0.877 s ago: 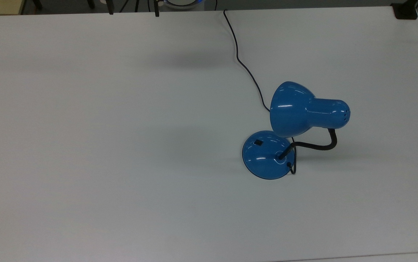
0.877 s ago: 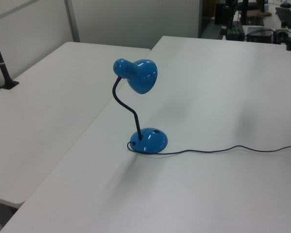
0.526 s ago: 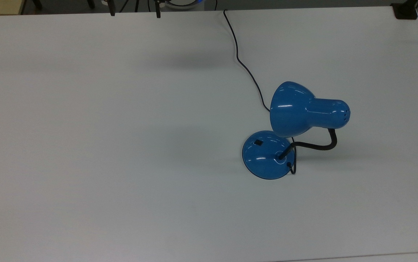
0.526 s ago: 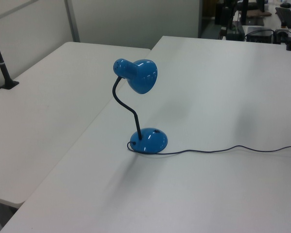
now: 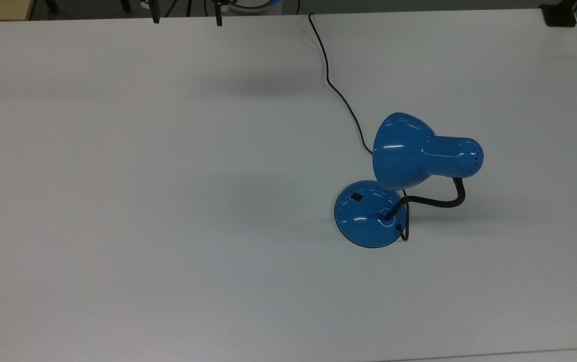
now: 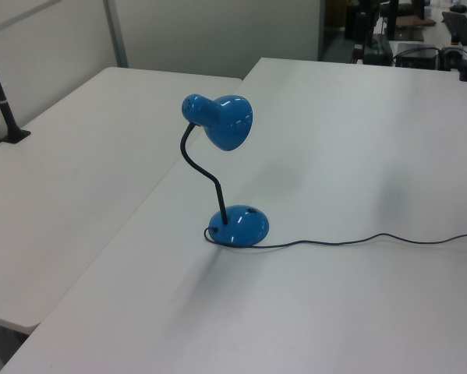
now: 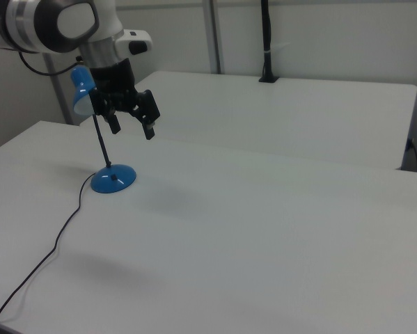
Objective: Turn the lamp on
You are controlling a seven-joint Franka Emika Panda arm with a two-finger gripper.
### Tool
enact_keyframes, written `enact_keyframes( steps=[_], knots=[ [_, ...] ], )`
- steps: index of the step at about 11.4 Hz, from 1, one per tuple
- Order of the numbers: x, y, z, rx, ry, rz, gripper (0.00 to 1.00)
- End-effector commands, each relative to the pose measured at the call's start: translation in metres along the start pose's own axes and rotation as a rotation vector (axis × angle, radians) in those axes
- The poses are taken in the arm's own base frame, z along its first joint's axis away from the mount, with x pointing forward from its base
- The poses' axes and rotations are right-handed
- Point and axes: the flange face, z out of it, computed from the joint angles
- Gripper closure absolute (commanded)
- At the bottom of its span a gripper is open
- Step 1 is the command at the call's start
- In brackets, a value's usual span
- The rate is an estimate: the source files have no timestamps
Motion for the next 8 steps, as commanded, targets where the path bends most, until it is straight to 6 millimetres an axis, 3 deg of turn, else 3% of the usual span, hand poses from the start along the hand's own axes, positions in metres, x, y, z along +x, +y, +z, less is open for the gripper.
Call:
enact_keyframes(
  steps=[1, 5, 7, 8],
  knots=[
    [-0.002, -0.005, -0.002, -0.004, -0.021, -0.008, 0.0],
    [-0.001, -0.004, 0.006, -0.002, -0.035, -0.111, 0.0],
    [0.005, -0.007, 0.027, 0.008, -0.069, -0.303, 0.0],
    [0.01, -0.021, 0.039, 0.011, -0.088, -0.33, 0.0]
  ],
)
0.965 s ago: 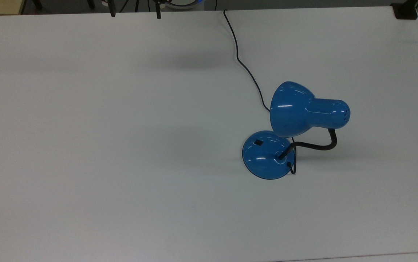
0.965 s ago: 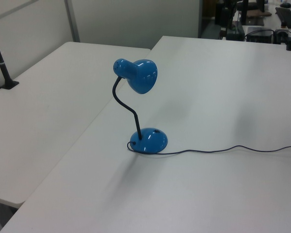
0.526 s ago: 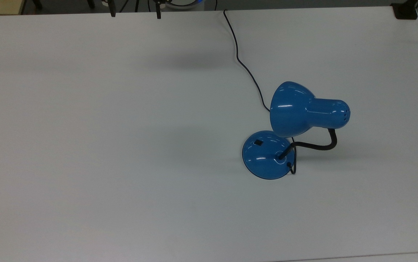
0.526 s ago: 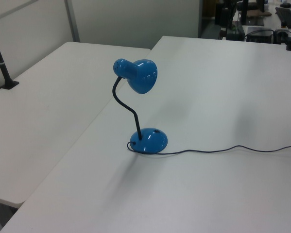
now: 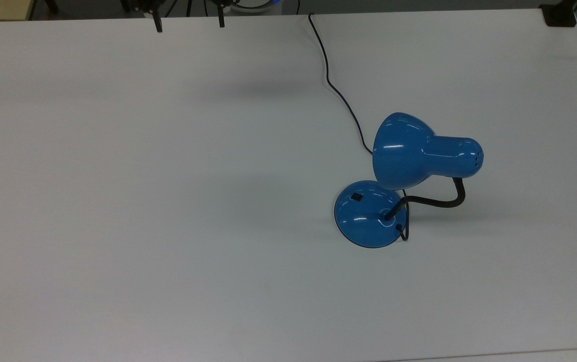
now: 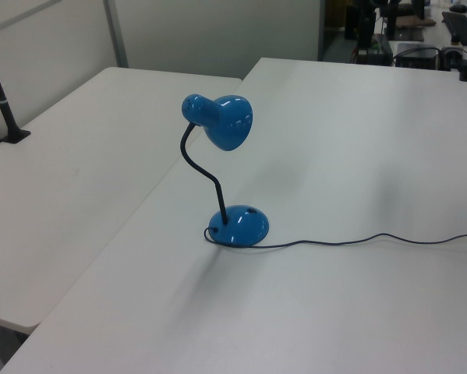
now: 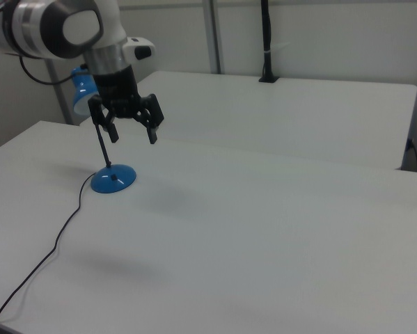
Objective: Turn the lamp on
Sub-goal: 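Move the gripper down toward the switch on the blue lamp base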
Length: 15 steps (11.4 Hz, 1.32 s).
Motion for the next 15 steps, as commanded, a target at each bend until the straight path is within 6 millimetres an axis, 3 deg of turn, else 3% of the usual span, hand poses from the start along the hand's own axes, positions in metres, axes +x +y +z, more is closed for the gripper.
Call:
enact_keyframes(
  steps=[1, 3, 5, 6, 7, 8, 12, 15],
  knots=[
    [0.023, -0.032, 0.037, 0.014, -0.073, -0.147, 0.0],
    [0.04, -0.051, 0.047, 0.007, -0.029, -0.173, 0.0],
    [0.058, -0.081, 0.074, 0.041, -0.019, -0.18, 0.49],
    [0.071, -0.096, 0.086, 0.067, 0.016, -0.103, 0.81],
    [0.086, -0.11, 0.103, 0.089, 0.051, -0.027, 1.0],
    [0.098, -0.129, 0.121, 0.094, 0.074, -0.001, 1.0],
    [0.129, -0.166, 0.177, 0.114, 0.154, 0.058, 1.0],
    [0.144, -0.194, 0.209, 0.162, 0.212, 0.103, 1.0]
  ],
)
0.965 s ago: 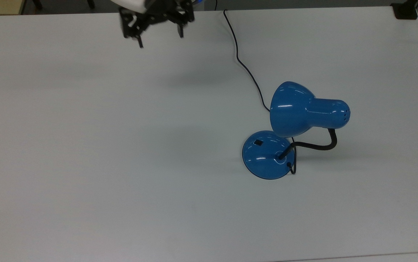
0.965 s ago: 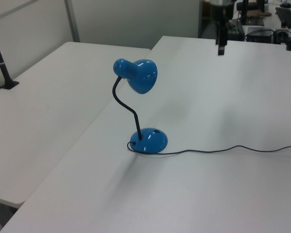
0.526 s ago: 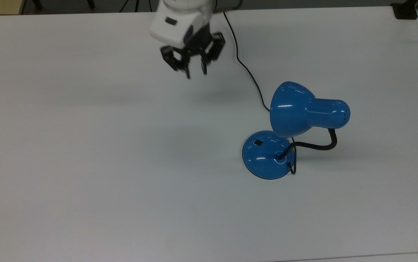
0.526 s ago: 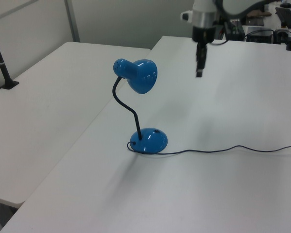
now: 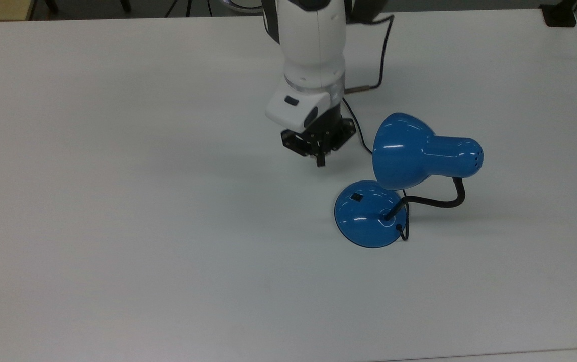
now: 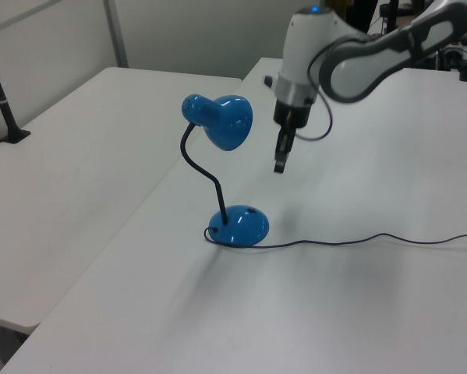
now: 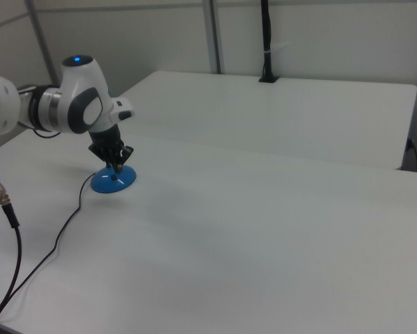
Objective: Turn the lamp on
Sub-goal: 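Move the gripper down toward the switch on the blue lamp base, then press down on the lamp base switch with the gripper fingertips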
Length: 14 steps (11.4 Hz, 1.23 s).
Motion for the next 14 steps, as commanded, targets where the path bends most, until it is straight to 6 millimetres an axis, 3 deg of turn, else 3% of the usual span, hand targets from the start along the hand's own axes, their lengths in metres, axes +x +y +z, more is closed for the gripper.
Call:
enact_keyframes(
  steps=[1, 3, 14],
  knots=[
    [0.009, -0.023, 0.027, 0.062, 0.074, 0.074, 1.0],
    [0.012, -0.037, 0.045, 0.079, 0.117, 0.113, 1.0],
    [0.013, -0.059, 0.08, 0.1, 0.179, 0.143, 1.0]
  ],
)
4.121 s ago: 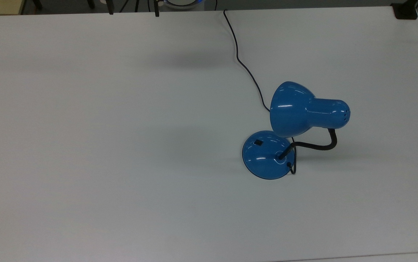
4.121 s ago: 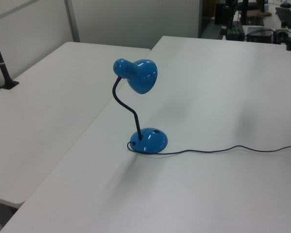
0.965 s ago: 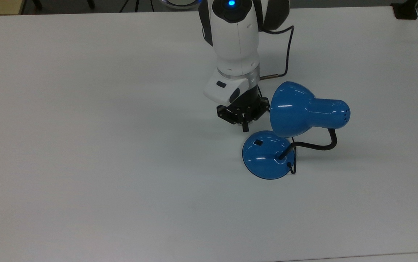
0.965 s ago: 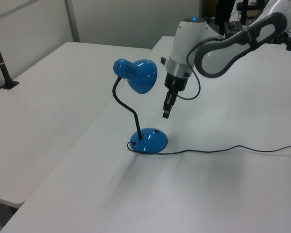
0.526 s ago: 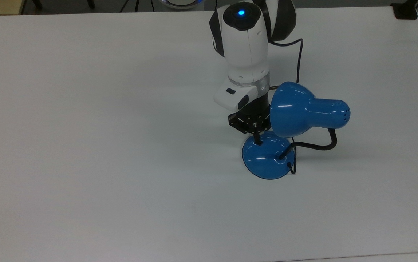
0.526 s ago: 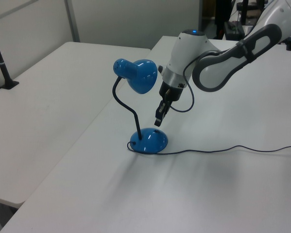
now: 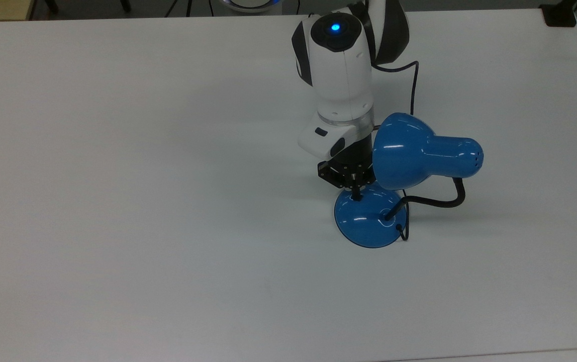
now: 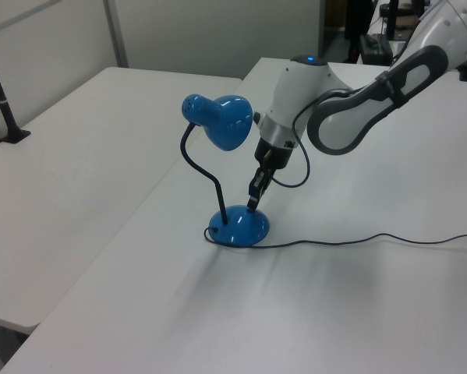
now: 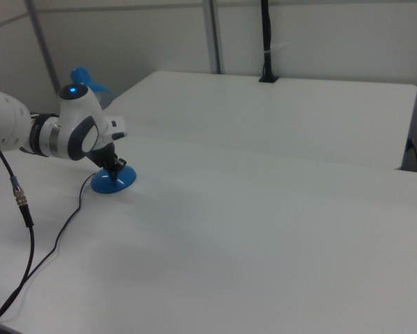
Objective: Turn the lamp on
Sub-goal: 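Press down on the lamp base switch with the gripper fingertips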
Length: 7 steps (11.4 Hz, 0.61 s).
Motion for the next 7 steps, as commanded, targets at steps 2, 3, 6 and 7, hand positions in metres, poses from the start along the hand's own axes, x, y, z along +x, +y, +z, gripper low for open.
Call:
enact_keyframes(
  steps=[2, 3, 6, 7],
  knots=[
    [0.0016, -0.0115, 0.0079, 0.022, 0.046, 0.036, 1.0],
    [0.0025, -0.0106, 0.0072, 0.022, 0.048, 0.048, 1.0],
    [0.0025, -0.0105, 0.0072, 0.024, 0.047, 0.055, 1.0],
    [0.0029, -0.0104, 0.0062, 0.03, 0.048, 0.064, 1.0]
  ],
)
